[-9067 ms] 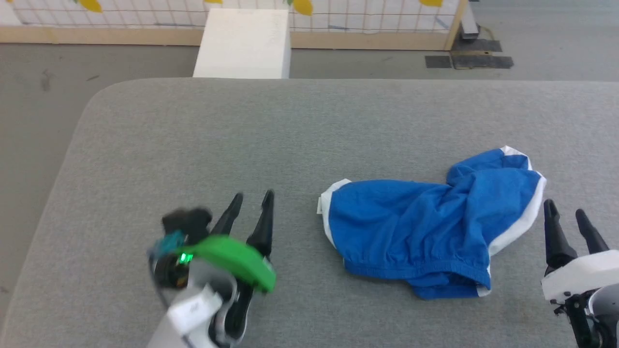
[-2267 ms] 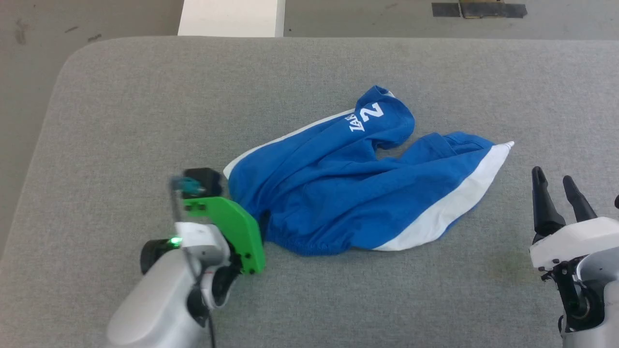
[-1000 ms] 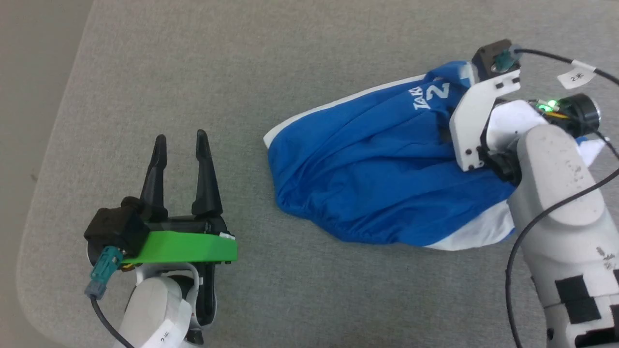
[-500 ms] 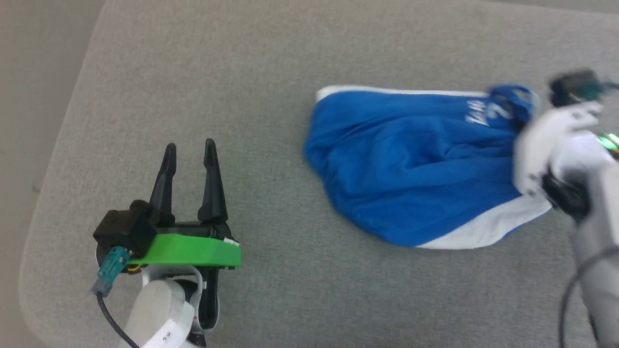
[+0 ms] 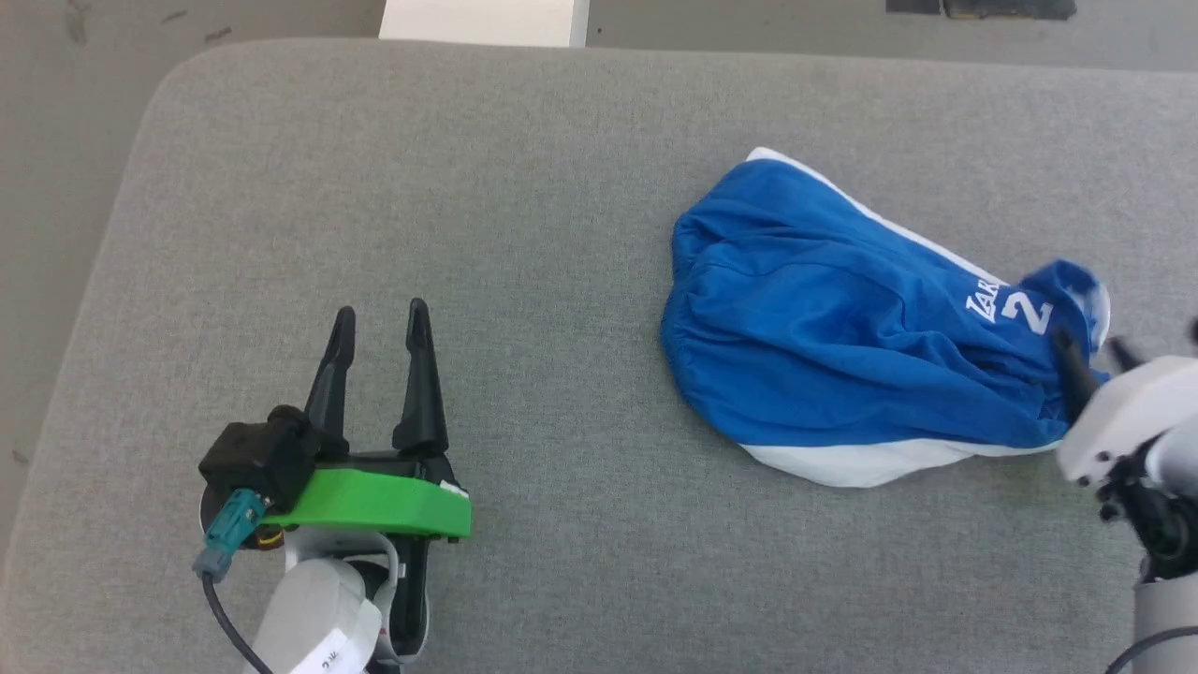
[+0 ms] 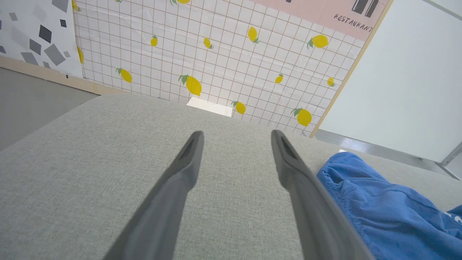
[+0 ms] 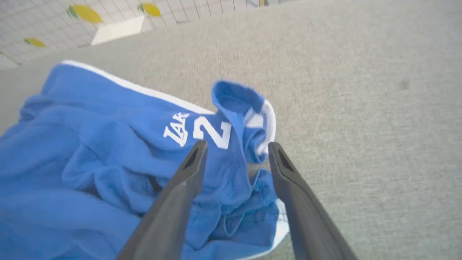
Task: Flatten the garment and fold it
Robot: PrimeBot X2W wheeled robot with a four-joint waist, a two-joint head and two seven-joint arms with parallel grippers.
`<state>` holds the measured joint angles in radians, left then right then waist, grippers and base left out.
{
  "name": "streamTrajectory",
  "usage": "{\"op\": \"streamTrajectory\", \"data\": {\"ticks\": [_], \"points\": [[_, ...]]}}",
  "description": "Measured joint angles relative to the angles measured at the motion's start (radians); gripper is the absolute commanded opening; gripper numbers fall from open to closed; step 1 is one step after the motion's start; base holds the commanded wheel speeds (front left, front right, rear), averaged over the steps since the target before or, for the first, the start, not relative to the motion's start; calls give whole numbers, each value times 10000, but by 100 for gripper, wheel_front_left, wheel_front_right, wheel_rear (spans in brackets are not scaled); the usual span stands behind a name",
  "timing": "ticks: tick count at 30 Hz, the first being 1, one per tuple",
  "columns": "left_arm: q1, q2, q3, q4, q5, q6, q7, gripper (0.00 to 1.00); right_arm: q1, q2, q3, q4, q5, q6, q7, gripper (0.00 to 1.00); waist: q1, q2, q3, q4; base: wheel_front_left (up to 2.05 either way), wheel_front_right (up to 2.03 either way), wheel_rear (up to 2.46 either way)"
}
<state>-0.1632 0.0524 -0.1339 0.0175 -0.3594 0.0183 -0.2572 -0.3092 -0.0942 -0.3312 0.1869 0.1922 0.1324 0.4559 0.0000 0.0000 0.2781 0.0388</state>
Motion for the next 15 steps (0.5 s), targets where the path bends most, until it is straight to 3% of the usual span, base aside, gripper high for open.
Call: {"op": "streamTrajectory", "data": {"ticks": [5, 10, 15], "points": [[50, 0, -105, 190, -424, -12, -2, 100, 278, 328, -974, -754, 393, -2, -1369, 100, 0, 0, -255, 37, 0, 0, 0], [168, 0, -754, 723, -1177, -86, 105, 100, 885, 403, -1187, -1058, 892, -2, -1831, 100, 0, 0, -468, 41, 0, 0, 0], [-857, -4, -1850, 1599, -1902, -128, 1983, 100, 1010, 418, -1001, -1170, 999, -2, -1883, 100, 0, 0, -524, -141, 0, 0, 0]]}}
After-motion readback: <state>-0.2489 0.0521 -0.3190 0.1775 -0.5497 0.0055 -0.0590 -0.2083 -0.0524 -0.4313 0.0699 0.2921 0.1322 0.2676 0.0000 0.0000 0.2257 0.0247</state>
